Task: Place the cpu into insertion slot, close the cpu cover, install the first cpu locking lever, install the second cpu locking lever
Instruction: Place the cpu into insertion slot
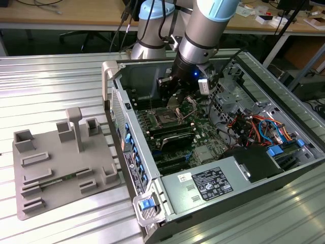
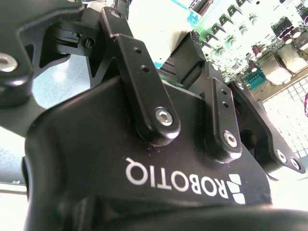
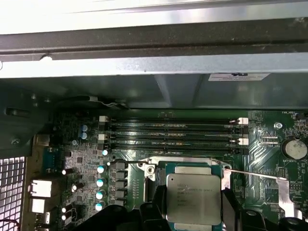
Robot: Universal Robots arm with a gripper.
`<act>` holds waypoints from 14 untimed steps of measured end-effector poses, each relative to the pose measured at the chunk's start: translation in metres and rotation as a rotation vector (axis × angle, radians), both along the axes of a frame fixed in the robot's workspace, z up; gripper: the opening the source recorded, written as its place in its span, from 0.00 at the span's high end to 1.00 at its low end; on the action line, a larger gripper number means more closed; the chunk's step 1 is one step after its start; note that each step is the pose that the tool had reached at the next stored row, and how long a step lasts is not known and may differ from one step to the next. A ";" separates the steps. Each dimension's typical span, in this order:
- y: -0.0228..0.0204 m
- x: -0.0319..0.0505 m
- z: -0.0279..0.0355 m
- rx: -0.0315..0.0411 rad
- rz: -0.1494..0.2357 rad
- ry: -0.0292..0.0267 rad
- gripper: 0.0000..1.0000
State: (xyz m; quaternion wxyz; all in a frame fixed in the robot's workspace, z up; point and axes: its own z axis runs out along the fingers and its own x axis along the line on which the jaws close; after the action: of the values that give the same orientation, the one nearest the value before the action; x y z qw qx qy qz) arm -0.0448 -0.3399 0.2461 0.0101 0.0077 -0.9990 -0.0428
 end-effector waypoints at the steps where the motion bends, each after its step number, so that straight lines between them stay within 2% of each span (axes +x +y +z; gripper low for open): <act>1: 0.0000 0.0000 -0.0002 -0.0002 0.000 0.0001 0.45; 14: 0.0000 0.0001 -0.0020 0.0001 -0.006 0.0000 0.45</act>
State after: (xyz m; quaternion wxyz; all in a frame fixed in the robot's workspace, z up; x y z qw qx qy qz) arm -0.0447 -0.3399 0.2441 0.0099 0.0050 -0.9990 -0.0429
